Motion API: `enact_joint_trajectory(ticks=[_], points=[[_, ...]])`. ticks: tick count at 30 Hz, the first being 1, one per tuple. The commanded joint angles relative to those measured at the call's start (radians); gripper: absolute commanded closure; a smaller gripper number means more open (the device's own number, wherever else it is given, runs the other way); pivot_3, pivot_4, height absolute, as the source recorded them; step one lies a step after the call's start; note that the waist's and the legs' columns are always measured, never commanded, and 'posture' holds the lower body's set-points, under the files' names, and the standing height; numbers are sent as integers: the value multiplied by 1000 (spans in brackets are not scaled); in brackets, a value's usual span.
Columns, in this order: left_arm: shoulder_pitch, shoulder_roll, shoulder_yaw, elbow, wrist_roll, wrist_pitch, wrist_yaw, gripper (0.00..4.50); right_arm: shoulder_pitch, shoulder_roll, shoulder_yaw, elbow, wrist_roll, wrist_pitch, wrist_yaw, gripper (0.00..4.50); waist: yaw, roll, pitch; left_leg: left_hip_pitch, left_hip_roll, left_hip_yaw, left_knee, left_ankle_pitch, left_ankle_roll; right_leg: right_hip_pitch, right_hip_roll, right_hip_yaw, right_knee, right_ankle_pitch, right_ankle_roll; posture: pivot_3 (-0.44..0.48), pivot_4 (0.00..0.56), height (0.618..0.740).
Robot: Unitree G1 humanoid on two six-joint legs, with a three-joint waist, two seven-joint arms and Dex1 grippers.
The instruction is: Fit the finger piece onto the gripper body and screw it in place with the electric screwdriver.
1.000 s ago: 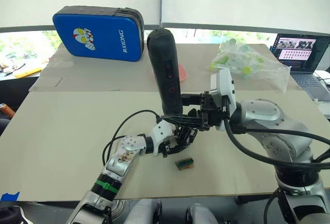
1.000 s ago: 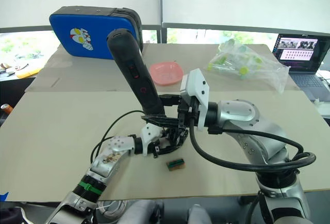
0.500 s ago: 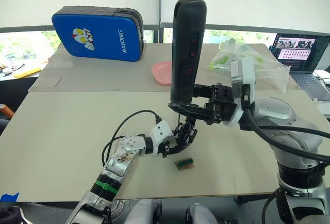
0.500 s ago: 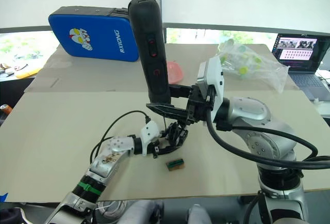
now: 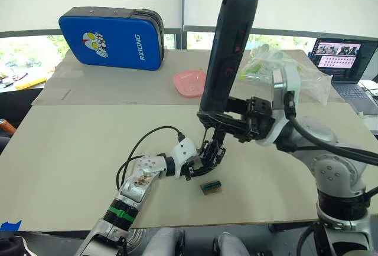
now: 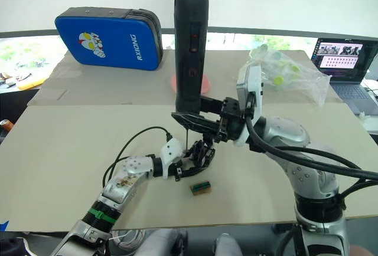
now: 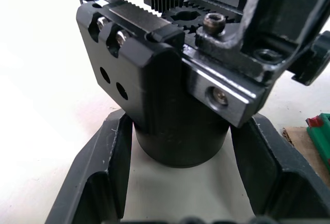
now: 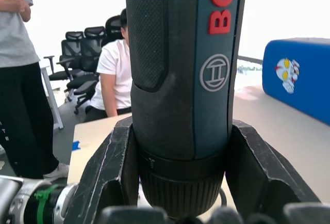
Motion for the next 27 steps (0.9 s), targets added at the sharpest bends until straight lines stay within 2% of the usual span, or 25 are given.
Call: enact_joint_trajectory(ticks=[1, 6, 27], points=[[32, 7, -47, 23, 12, 44, -21, 2207, -11, -4, -39, -41, -8, -62, 17, 2597, 0, 0, 0, 0, 0, 0, 0, 0, 0, 0, 0, 0, 0, 0, 0, 0, 150, 740], [30, 8, -47, 23, 10, 48, -24, 2207, -24, 5, -12, -41, -84, -128, 44, 2597, 0, 0, 0, 0, 0, 0, 0, 0, 0, 0, 0, 0, 0, 0, 0, 0, 150, 740], [33, 8, -50, 16, 10, 53, -23, 2207, -69, -16, 49, -37, -103, -41, 22, 2597, 0, 0, 0, 0, 0, 0, 0, 0, 0, 0, 0, 0, 0, 0, 0, 0, 150, 740]])
